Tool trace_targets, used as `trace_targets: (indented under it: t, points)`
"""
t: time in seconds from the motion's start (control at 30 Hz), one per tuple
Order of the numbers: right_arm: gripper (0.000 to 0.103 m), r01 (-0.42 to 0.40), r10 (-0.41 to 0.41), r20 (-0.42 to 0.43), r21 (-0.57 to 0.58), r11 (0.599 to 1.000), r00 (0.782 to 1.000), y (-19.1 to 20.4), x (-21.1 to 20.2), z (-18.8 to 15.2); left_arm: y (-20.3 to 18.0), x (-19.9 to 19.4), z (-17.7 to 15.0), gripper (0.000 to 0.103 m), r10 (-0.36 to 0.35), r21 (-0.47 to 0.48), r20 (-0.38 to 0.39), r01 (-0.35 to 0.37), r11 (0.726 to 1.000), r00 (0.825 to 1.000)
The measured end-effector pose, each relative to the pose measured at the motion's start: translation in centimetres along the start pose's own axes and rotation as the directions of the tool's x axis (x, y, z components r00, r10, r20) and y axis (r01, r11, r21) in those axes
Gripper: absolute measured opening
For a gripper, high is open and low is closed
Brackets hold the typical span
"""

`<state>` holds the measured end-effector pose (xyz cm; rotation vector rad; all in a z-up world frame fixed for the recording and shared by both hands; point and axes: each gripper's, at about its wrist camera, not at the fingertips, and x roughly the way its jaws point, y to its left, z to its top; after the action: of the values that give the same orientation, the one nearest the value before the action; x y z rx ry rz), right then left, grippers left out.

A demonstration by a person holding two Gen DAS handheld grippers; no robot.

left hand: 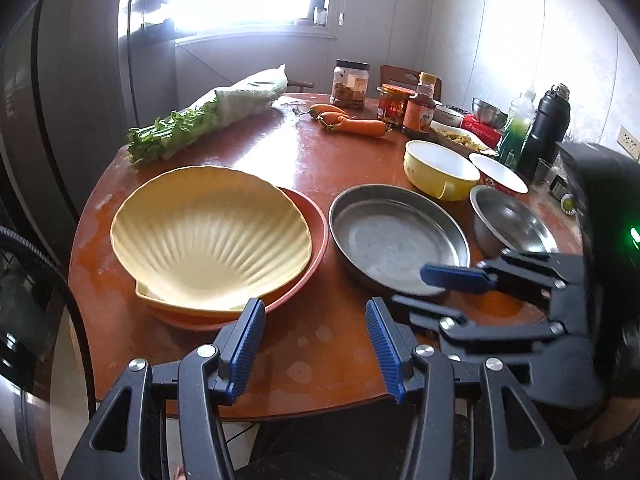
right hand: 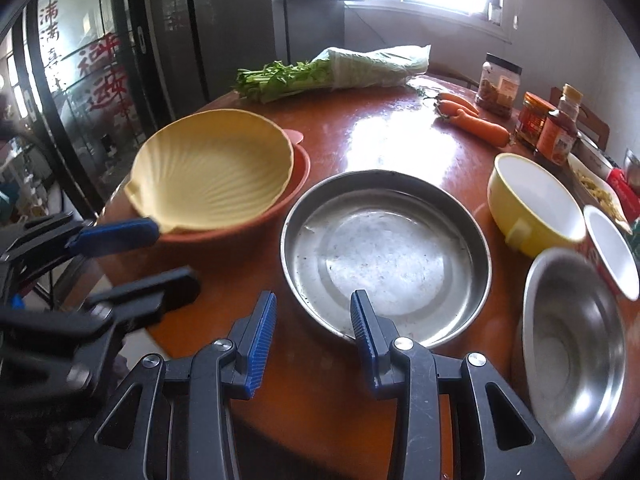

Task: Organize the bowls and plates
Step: 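Move the left gripper to the rim of the shallow steel pan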

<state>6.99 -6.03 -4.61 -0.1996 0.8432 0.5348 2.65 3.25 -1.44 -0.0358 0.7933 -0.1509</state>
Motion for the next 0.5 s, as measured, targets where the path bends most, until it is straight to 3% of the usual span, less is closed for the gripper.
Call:
trace_targets:
  t: [0.37, 0.5]
  points:
    - [0.04, -0.003, 0.004, 0.014, -0.015, 1.0, 1.0, 0.9, -2.3, -2.4, -0.7, 0.1, -0.2, 0.052, -0.015, 0.008, -0.006, 0.015, 1.0, 1.0]
    - [0.046, -0.001, 0.001, 0.033, 0.012, 1.0, 0.999, 0.6, -3.3, -3.2, -0.9, 0.2, -0.2, 0.052, -0.016, 0.005, -0.008, 0.016, 1.0, 1.0]
